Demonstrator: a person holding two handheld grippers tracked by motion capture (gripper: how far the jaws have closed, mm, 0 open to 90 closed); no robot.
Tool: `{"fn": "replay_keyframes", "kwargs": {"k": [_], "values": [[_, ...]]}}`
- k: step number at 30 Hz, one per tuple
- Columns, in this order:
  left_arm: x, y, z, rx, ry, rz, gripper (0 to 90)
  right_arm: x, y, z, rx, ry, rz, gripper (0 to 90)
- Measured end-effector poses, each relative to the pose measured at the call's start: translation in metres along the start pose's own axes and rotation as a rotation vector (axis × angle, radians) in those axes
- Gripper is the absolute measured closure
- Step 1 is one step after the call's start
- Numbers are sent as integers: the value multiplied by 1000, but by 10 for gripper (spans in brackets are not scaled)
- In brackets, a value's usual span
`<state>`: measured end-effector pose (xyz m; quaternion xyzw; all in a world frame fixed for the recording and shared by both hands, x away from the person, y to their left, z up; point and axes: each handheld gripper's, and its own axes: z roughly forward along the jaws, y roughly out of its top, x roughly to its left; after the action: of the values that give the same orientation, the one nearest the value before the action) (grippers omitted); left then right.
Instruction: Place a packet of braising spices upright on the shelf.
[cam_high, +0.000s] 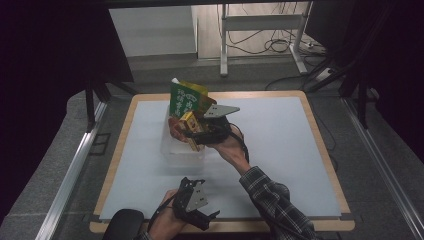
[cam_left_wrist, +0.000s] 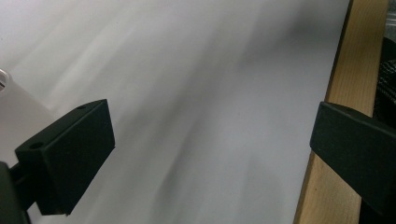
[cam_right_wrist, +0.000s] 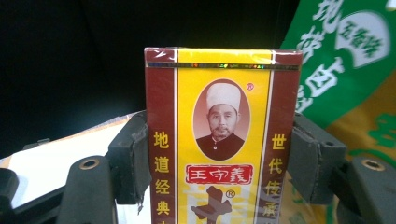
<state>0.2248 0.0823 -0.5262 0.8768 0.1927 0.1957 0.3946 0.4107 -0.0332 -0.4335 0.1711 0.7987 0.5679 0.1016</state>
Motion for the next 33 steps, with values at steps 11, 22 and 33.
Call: {"fn": "replay_keyframes", "kwargs": {"k": [11, 22, 33], "values": [[0, 0, 0, -1, -1, -2, 0, 6, -6, 25, -8, 44, 15, 317], [0, 0, 0, 0, 0, -1, 0, 8, -26, 33, 13, 49, 42, 319], [-1, 0, 1, 6, 1, 7, 0, 5, -47, 25, 73, 13, 61, 323]]}}
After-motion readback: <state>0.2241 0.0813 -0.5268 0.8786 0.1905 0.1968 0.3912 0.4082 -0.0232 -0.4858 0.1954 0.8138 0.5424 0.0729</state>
